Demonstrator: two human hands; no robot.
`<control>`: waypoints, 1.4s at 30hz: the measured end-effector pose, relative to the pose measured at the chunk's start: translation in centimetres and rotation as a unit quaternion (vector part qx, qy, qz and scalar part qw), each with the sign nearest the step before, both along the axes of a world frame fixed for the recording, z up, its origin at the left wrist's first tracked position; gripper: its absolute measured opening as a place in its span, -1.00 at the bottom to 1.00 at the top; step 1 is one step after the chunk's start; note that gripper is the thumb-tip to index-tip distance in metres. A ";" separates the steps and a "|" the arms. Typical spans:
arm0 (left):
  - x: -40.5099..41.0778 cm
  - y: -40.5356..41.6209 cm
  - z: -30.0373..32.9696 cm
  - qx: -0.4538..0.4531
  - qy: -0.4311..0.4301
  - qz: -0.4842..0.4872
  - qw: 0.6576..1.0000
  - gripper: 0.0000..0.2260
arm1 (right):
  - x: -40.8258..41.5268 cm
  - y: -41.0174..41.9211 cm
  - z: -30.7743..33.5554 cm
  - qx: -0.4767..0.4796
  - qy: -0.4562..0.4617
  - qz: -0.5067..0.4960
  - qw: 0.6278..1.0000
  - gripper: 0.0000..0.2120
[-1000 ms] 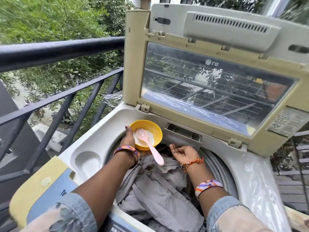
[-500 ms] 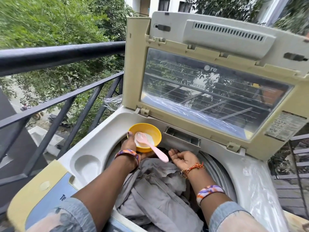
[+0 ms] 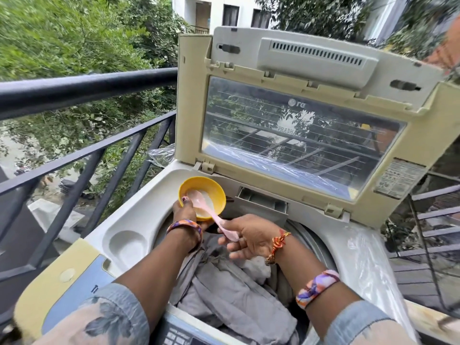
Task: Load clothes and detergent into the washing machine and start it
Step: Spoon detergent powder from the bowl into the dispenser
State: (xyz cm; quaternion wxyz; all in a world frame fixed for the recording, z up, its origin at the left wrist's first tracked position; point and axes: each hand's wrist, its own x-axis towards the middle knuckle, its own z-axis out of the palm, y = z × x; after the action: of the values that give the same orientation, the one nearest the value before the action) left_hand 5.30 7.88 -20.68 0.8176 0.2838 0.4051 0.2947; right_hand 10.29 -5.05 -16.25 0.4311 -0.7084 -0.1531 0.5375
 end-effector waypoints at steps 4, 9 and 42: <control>0.0 0.2 -0.4 0.021 -0.005 -0.004 1.000 -0.64 | -0.8 -0.3 0.2 0.022 -0.338 -0.014 0.941 -0.75; -0.1 -0.2 0.3 0.038 -0.039 0.000 0.998 -0.55 | -1.4 -2.3 1.2 -0.034 -0.711 0.055 0.701 -0.79; -0.3 -2.0 0.9 -0.005 -0.088 -0.137 0.987 -0.54 | -1.5 -7.0 2.6 -0.032 -0.775 0.094 0.624 -0.83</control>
State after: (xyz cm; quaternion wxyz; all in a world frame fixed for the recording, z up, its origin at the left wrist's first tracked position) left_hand 5.02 5.87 -19.76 0.8842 0.3053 0.2904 0.2015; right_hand 8.74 -12.07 -13.65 0.0771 -0.8582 -0.4786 -0.1686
